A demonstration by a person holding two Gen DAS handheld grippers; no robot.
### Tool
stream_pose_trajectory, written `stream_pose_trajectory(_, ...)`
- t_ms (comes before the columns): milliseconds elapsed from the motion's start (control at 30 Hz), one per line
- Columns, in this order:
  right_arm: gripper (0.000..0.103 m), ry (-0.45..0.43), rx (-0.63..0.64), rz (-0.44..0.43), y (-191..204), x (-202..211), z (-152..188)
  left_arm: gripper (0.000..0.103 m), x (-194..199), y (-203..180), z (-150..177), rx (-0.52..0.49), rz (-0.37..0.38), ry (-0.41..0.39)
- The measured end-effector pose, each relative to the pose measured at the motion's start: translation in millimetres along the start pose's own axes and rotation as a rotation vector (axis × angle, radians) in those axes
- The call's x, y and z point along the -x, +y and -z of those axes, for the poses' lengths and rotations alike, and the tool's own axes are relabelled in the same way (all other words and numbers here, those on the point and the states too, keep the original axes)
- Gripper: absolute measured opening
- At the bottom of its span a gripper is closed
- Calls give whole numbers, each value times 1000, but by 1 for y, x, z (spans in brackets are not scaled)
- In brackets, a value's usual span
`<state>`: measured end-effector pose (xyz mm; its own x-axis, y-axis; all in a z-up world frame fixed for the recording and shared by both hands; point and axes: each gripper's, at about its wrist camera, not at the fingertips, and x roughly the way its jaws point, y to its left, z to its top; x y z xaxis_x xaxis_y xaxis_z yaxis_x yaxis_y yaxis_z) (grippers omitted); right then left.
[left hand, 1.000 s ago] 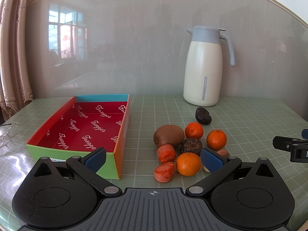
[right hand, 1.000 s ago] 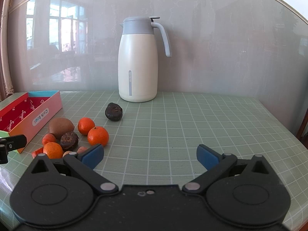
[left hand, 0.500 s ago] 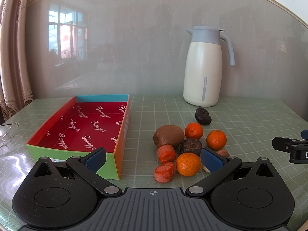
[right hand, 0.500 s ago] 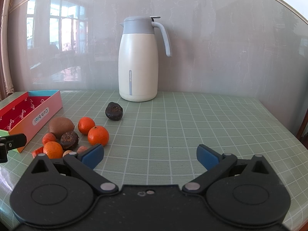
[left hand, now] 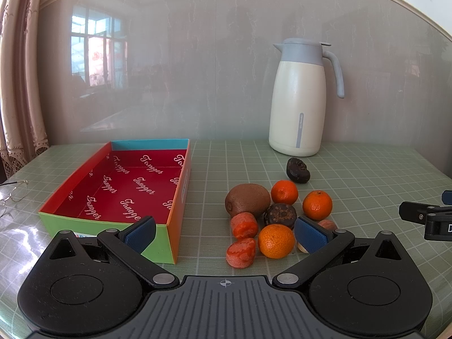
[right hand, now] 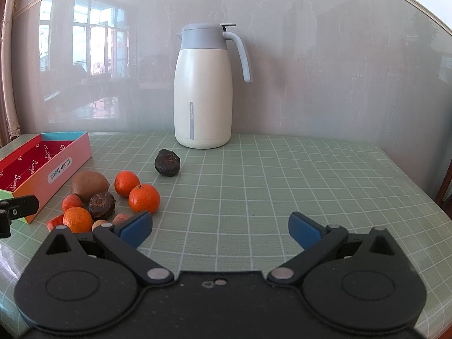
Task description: Organize fruits
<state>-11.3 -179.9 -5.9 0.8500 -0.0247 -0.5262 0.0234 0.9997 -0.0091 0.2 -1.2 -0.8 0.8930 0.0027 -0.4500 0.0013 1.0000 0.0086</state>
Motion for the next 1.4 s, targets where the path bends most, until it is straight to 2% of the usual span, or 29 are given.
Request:
stream_pose_trajectory(300,103,5,3,2,-1,-2,1,103,1,-5,1,-21,27,16)
stream_pose_trajectory(533,103,4,-2,8,-2,-5,2,103,1,-14,1,-44,10,14)
stream_pose_trajectory(733,103,14,-19,34,-14,-8,5,102,-4,-29,4,-77,60,32)
stream_pose_trajectory(833,103,22,-40,42,-22,-8,6,76,-9,-40,6,-92,59,54)
stream_pose_trajectory(867,103,25,-47,44,-24,-9,7,71,-11,-43,8,-92,64,66)
stream_pose_trajectory(1000,103,26,-56,45,-28,-9,7,66,-14,-47,13,-100,56,79)
stream_pose_trajectory(1067,103,24,-57,44,-30,-9,8,52,-11,-45,14,-94,68,78)
stream_pose_trajectory(1233,103,27,-77,38,-34,-10,7,50,-14,-45,18,-96,126,122)
stream_pose_trajectory(1300,103,30,-79,38,-34,-12,7,50,-20,-50,20,-113,122,141)
stream_pose_trajectory(1400,103,38,-77,36,-33,-14,7,50,-38,-49,21,-81,113,187)
